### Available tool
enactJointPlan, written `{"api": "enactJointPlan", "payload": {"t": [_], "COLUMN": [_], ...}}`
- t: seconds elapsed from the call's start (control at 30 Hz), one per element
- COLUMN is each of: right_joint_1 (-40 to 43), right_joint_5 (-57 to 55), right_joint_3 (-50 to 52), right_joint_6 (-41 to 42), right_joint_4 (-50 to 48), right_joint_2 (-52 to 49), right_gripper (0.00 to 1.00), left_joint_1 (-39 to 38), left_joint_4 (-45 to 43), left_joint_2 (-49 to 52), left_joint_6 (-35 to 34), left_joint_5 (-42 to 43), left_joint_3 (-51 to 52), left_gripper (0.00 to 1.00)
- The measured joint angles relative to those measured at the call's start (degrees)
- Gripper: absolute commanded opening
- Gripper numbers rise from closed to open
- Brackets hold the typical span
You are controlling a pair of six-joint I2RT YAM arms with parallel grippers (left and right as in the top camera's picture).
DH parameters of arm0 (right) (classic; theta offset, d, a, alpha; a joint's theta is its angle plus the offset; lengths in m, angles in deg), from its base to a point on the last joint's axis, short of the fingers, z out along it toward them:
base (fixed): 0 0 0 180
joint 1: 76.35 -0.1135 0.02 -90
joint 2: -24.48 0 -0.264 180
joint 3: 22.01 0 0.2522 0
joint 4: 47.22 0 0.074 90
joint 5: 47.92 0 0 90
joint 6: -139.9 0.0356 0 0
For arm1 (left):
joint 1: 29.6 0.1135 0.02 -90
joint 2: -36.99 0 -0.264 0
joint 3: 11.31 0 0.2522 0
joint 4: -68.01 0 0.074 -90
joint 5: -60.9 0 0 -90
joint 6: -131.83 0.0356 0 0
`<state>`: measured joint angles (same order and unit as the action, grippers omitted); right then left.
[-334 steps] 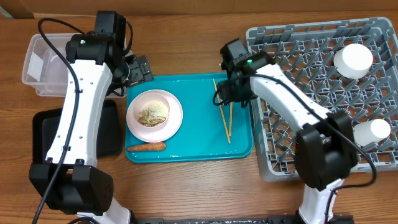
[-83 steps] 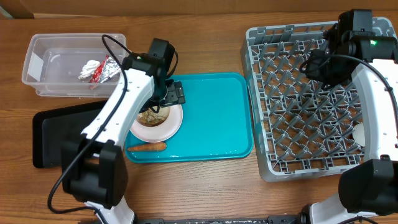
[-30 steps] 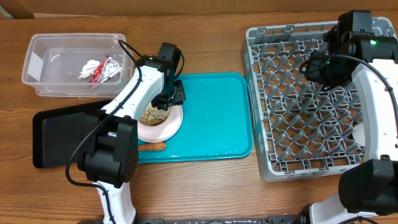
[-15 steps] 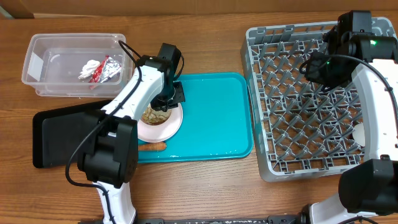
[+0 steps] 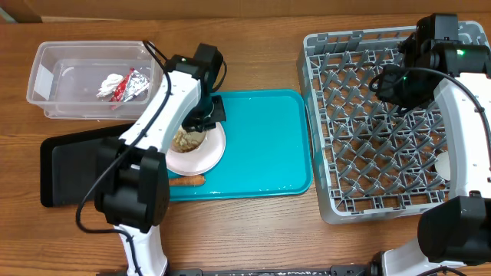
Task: Sort waste into correct bins and load items into the dishwasher
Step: 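Grasp the rim of the pink plate with the left gripper, then lift the pink plate and tip its rice scraps onto the black tray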
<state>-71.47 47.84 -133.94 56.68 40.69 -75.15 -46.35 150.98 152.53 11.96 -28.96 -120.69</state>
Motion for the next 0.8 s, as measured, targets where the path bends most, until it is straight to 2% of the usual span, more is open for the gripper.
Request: {"api": "enactJointPlan", "payload": {"t": [0.23,0.43,0.8], "right_joint_1": [0.00,0.00,0.00], "right_joint_5": [-0.02,-0.20,-0.22], "right_joint_3": [0.00,0.00,0.00], "right_joint_6": [-0.59,-0.66,-0.68], "right_joint_4": [0.04,0.02,0.02], "right_joint_2": [0.00,0.00,0.00], "right_gripper": [0.30,0.30,0.30], "left_joint_1": [4.70,13.05,26.27], "left_joint_4": [5.57,5.99,9.01], "left_joint_2": [-5.27,-5.55,-5.55], "left_joint_6": [1.60,8.48,17.99], "left_joint_5": [4.09,14.73,27.02], "left_joint_3": [-0.48,-0.66,-0.66], "left_gripper": [0.04,0.04,0.04]}}
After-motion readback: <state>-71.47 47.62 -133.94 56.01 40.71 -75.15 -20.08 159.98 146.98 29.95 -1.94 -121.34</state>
